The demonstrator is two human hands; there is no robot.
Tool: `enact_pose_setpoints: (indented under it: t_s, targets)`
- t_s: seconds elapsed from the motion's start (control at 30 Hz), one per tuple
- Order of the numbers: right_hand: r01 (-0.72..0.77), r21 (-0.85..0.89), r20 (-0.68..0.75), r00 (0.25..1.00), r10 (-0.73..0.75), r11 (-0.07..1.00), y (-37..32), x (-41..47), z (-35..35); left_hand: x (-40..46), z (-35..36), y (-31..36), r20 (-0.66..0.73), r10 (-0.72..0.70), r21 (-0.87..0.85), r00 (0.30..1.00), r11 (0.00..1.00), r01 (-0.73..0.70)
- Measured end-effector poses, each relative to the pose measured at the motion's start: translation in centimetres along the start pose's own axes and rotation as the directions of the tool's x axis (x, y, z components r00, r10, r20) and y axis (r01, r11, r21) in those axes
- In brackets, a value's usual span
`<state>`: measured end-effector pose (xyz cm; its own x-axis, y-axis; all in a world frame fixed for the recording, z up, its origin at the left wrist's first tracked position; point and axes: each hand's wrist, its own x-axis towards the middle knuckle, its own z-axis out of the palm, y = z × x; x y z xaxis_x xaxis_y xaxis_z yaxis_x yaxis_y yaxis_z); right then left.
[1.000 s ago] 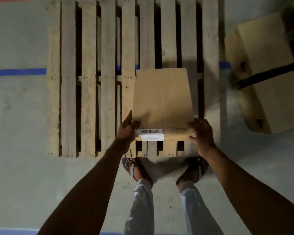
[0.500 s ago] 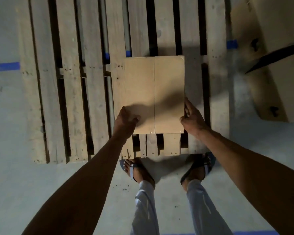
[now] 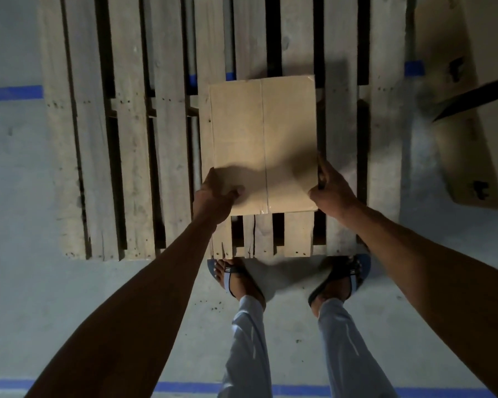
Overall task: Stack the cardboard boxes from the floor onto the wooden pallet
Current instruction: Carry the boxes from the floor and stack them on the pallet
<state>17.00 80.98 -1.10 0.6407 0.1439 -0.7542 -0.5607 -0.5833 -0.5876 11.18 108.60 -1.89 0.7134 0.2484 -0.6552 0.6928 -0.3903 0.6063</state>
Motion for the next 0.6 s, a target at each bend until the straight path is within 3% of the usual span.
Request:
enact_pose_setpoints:
  t_s: [0.2,0.6]
  targets:
    - [-0.007,-0.010,0.010,1.000,0.007,1.000,0.1,-0.6,0.5,0.3,-0.5,-1.8,0.055,-0.020,0.044,0.998,0.999,0.017]
    - [0.013,0.075,0.012,1.000,-0.014,0.997,1.3,-0.7,0.0,0.3,-1.3,-2.0,0.198,-0.010,-0.137,0.980,0.990,0.038]
